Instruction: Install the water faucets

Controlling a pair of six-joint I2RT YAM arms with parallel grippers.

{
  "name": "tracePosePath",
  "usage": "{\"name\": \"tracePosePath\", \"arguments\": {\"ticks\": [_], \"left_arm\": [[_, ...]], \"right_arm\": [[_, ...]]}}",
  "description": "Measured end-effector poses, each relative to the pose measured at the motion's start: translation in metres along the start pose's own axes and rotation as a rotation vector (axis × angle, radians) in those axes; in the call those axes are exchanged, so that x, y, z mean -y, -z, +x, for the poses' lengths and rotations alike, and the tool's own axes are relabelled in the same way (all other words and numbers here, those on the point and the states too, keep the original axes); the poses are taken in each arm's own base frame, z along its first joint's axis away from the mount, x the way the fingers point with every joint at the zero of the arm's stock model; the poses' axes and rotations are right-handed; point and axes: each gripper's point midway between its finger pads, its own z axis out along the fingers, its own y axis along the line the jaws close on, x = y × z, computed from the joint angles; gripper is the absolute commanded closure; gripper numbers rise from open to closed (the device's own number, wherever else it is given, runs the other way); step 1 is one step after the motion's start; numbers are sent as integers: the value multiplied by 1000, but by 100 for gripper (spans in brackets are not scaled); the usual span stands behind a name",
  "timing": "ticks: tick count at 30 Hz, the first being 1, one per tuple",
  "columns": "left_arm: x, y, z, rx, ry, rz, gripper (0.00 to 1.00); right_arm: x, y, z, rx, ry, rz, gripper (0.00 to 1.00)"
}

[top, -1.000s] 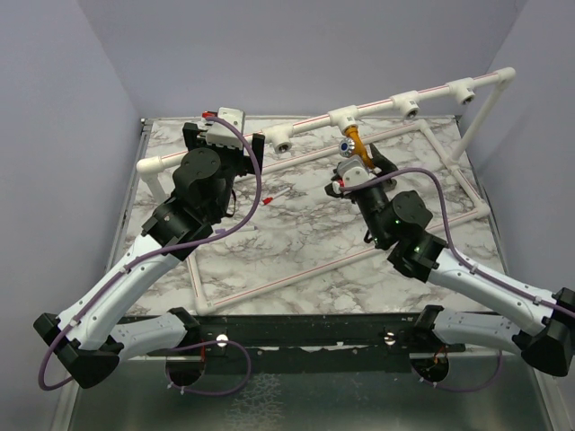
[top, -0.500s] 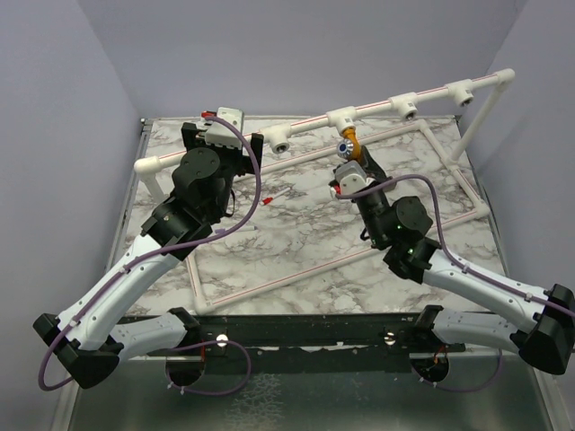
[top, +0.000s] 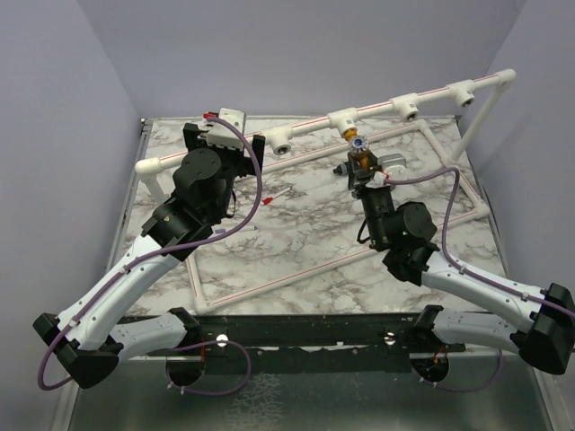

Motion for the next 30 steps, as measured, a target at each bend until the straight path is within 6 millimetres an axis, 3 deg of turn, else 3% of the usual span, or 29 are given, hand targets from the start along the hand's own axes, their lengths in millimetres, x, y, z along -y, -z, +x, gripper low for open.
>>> {"name": "tracePosePath", "arguments": {"ticks": [13, 24, 28, 30], "left_arm": [[-1, 0, 1, -1, -8, -2, 1], [1, 1, 0, 1, -11, 3, 1], [1, 1, 0, 1, -11, 1, 1], [1, 1, 0, 0, -11, 0, 1]], "right_arm": [[-2, -3, 4, -77, -722, 176, 100], [-4, -4, 2, -95, -1476, 314, 99], [-6, -5, 1, -86, -1636, 331, 99], [-6, -5, 1, -86, -1670, 336, 87]]}}
